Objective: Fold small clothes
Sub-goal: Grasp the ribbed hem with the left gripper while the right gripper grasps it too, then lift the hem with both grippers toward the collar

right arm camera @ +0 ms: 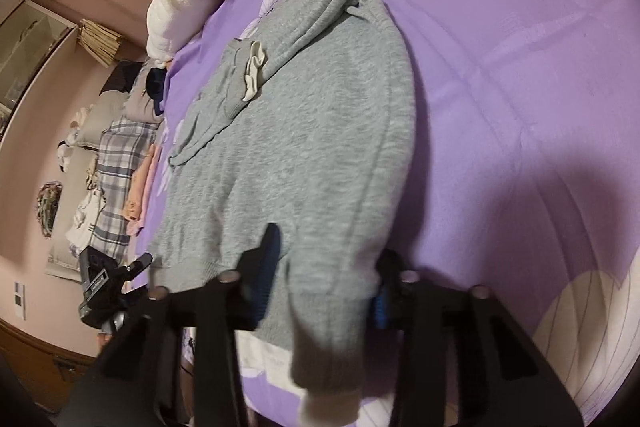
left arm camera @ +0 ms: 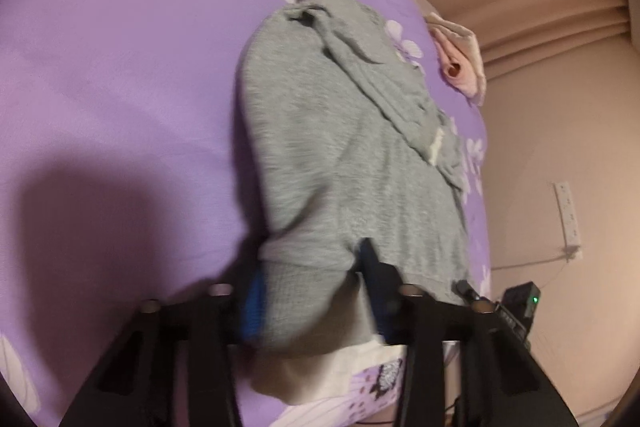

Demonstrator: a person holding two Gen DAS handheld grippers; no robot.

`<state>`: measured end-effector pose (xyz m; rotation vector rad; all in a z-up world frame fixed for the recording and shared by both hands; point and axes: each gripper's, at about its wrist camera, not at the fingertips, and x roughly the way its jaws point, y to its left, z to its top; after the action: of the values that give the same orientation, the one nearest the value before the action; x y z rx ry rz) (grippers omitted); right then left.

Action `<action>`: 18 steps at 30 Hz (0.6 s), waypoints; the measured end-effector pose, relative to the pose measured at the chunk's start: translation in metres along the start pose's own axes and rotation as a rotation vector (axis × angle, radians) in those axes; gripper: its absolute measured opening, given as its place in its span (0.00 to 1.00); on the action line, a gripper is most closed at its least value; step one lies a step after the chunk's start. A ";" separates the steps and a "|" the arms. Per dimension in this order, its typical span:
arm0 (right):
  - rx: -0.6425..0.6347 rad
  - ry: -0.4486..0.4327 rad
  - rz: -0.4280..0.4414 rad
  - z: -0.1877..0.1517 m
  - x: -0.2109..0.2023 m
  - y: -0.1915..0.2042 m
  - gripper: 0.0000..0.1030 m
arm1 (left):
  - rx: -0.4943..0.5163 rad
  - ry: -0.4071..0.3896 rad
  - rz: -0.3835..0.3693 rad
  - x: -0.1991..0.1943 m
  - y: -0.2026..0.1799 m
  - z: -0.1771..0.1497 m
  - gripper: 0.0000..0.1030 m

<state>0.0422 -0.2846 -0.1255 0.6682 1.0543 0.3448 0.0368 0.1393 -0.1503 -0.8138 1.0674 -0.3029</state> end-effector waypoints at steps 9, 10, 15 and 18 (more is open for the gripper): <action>-0.057 -0.083 0.154 0.004 -0.018 0.020 0.17 | 0.135 -0.109 -0.160 -0.028 -0.033 0.003 0.15; -0.066 -0.099 0.183 0.005 -0.023 0.024 0.16 | 0.162 -0.123 -0.183 -0.032 -0.039 0.003 0.12; -0.093 -0.143 0.259 0.009 -0.036 0.041 0.15 | 0.242 -0.182 -0.262 -0.043 -0.063 0.008 0.10; -0.095 -0.161 0.276 0.009 -0.041 0.046 0.15 | 0.245 -0.191 -0.277 -0.041 -0.067 0.008 0.09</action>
<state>0.0335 -0.2759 -0.0643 0.7444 0.7880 0.5672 0.0341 0.1214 -0.0732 -0.7527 0.7216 -0.5668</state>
